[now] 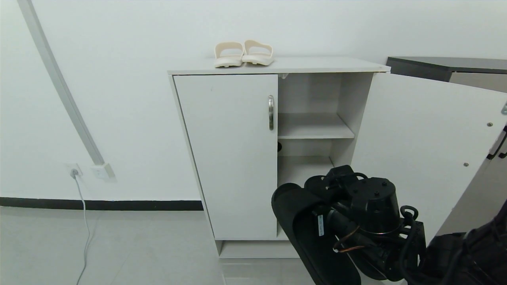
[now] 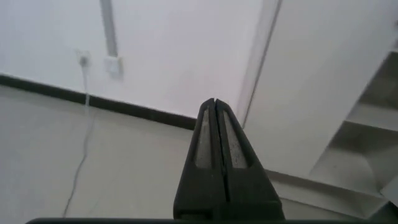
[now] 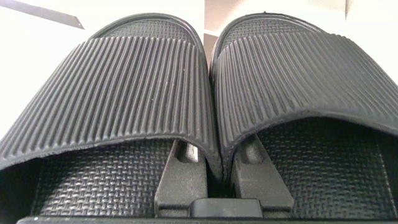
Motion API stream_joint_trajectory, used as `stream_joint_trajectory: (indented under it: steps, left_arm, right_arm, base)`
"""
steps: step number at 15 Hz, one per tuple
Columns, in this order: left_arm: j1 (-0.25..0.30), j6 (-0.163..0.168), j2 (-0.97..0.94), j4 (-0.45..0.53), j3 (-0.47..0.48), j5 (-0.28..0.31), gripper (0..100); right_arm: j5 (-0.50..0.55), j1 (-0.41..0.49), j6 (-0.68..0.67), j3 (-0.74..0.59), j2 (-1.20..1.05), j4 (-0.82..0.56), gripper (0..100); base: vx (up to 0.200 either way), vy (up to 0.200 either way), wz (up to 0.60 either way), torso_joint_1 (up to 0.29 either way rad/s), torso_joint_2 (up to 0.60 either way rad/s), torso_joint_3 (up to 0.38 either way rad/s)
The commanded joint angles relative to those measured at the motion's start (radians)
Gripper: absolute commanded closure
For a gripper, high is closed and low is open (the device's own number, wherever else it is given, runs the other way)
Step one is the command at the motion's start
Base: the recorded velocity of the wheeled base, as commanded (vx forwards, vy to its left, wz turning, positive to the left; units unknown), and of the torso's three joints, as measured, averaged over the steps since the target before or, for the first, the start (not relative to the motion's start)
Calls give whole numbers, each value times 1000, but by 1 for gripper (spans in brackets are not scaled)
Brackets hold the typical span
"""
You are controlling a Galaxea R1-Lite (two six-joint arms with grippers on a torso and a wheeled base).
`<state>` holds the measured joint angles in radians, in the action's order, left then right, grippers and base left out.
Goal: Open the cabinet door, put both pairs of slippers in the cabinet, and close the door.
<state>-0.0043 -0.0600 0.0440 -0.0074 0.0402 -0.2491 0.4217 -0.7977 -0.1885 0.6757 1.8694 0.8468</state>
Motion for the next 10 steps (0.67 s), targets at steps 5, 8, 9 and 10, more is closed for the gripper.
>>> stream_joint_trajectory:
  steps: [5, 8, 9, 10]
  left_arm:
    - [6, 11, -44, -29, -37, 261, 100]
    - [6, 31, -44, -28, -39, 261, 100]
    - [6, 80, -44, 20, -36, 257, 100]
    - [6, 94, -44, 14, -36, 263, 100]
  right_arm:
    - [0, -6, 3, 5, 22, 3, 100]
    - [0, -12, 11, 13, 44, 24, 100]
    - [0, -12, 12, 18, 45, 29, 100]
    - [0, -14, 12, 21, 45, 29, 100]
  base:
    - [0, 0, 0, 0, 0, 0]
    - [0, 0, 0, 0, 0, 0]
    - [0, 0, 0, 0, 0, 0]
    - [0, 0, 0, 0, 0, 0]
